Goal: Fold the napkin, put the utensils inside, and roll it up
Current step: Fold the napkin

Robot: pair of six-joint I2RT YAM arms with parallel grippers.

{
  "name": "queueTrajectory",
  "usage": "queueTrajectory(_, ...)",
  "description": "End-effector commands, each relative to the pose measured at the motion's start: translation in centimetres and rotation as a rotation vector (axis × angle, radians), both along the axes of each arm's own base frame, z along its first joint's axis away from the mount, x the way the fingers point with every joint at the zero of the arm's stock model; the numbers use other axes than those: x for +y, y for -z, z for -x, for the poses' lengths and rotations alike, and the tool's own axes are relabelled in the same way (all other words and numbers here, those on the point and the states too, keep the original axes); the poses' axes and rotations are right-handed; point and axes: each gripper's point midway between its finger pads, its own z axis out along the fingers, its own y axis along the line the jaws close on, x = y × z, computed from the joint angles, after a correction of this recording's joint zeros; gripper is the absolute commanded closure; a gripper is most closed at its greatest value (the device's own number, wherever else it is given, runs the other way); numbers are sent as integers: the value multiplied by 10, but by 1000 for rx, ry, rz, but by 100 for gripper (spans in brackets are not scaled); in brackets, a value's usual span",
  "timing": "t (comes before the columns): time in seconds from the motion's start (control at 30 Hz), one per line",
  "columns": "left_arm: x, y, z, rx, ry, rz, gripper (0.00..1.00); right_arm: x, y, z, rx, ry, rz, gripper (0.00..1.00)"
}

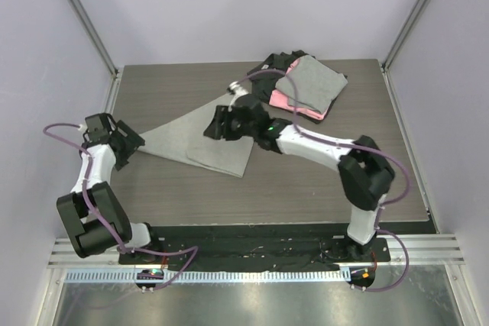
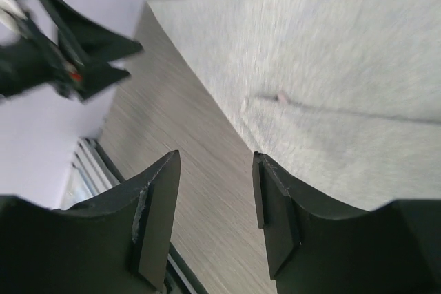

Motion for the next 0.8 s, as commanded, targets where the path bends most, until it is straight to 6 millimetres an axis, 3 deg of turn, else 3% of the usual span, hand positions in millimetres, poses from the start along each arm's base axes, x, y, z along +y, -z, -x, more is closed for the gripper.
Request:
queueTrajectory(0.0, 19, -6, -25, -115, -95, 20, 20, -56, -81, -33, -155, 85, -175, 46)
queueTrajectory(0.07, 35, 8, -22, -103, -162, 42, 26, -81, -99, -34, -189, 113, -194, 46)
queueTrajectory(0.23, 65, 25, -29, -139, -253, 93, 33, -154, -106, -47, -210, 234, -179, 46)
queueTrajectory(0.37, 75, 33, -34, -140, -255, 95, 34, -189, -111, -47, -243, 293, -151, 46)
queueTrajectory(0.47, 81, 36, -39, -152, -257, 78, 34, -198, -106, -46, -236, 306, -137, 45)
queueTrajectory(0.63, 87, 35, -49, -203, -262, 82, 34, -193, -94, -47, -206, 274, -126, 45)
queueTrajectory(0.77, 92, 46, -51, -173, -280, 101, 38, -191, -89, -50, -192, 266, -122, 45)
